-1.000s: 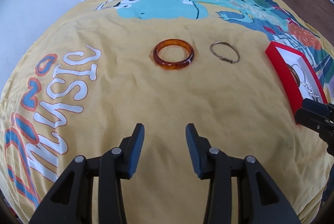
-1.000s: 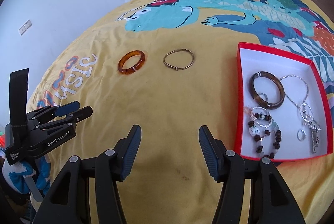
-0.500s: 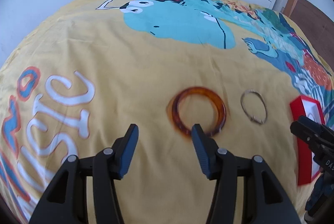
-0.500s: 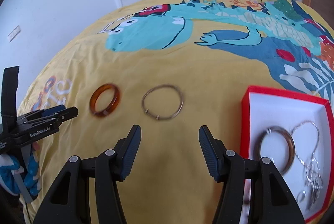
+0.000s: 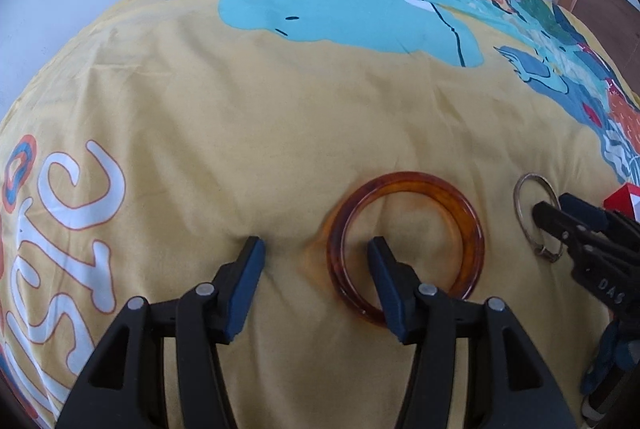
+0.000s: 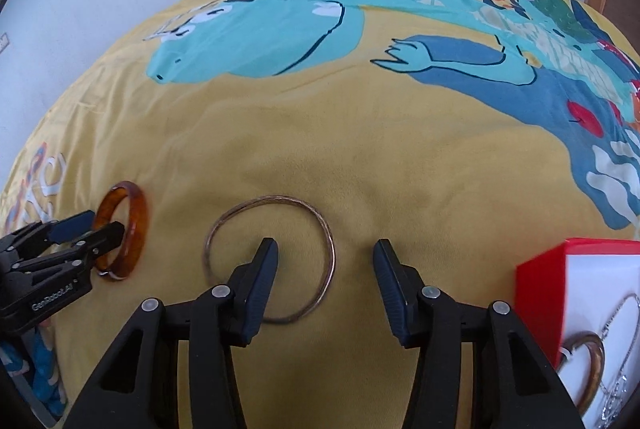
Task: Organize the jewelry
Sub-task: 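Grasp the amber bangle rim with the left tool while the right tool grasps the thin silver bangle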
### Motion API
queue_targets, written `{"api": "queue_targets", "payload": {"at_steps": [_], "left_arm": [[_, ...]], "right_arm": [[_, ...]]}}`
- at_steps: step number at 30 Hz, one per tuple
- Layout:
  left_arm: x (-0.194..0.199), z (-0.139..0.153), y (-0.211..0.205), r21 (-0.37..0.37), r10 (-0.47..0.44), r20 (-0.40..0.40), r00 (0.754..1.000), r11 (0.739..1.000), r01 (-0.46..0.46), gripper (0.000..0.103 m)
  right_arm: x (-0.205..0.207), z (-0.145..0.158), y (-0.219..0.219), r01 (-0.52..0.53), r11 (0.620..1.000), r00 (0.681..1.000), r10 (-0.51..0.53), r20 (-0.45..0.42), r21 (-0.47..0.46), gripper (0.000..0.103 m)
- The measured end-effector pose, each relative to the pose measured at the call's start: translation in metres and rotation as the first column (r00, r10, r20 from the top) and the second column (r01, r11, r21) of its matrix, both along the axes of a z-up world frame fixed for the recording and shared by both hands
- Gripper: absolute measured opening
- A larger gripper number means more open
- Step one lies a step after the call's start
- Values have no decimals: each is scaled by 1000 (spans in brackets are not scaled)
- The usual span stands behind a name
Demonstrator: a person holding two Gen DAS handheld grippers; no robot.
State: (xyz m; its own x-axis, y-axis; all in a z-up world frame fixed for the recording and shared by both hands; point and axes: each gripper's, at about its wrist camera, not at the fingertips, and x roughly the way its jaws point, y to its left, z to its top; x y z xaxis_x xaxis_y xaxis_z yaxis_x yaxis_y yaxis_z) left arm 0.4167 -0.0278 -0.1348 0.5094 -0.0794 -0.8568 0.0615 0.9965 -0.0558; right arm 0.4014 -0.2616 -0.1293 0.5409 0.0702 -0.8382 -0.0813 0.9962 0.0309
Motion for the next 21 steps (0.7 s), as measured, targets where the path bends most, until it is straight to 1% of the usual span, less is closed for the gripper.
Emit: {"api": "queue_targets", "payload": {"at_steps": [2,4,7,10,11,12,13,15,17,18,21], "left_arm": [[2,-2,-1,-6,-7,-2,1000,1000,7,57],[3,-4,-3,5,-12,4,1000,1000,12,58],[2,-4,-6,17,-14,22,1000,1000,14,58],[0,-3,-5,16,-12,35,999,1000,12,55],[-1,-1,-7,23,-14,41,999,1000,13,49],[-3,0,-8,32,-19,48,999,999,18,41],[-5,2,-11,45,-27,54,998,999,25,36],[-9,6,-14,66,-44,62,997,997,39,20],[-13,9,-13,63,-39,59,997,997,35,13],[-15,12,-11,57,-33,60,998,998,30,11],[-23,24,-8,51,-21,72,997,999,17,10]], "right_arm": [[1,-3,1,1,1000,1000,-1,18,-5,49],[0,-6,3,-4,1000,999,4,33,-8,47],[1,-8,3,-3,1000,999,3,51,-3,42],[-2,-6,3,3,1000,998,-3,63,-5,27],[-2,-5,3,6,1000,998,-6,65,-7,17],[-4,-3,3,8,1000,998,-7,66,-6,10],[-6,-1,4,6,1000,998,-6,68,-5,7],[-11,2,6,5,1000,997,-4,72,-8,4],[-18,7,7,8,1000,997,-8,77,-3,4],[-22,10,7,8,1000,997,-8,81,-2,4],[-34,20,8,2,1000,995,-1,95,-9,4]]}}
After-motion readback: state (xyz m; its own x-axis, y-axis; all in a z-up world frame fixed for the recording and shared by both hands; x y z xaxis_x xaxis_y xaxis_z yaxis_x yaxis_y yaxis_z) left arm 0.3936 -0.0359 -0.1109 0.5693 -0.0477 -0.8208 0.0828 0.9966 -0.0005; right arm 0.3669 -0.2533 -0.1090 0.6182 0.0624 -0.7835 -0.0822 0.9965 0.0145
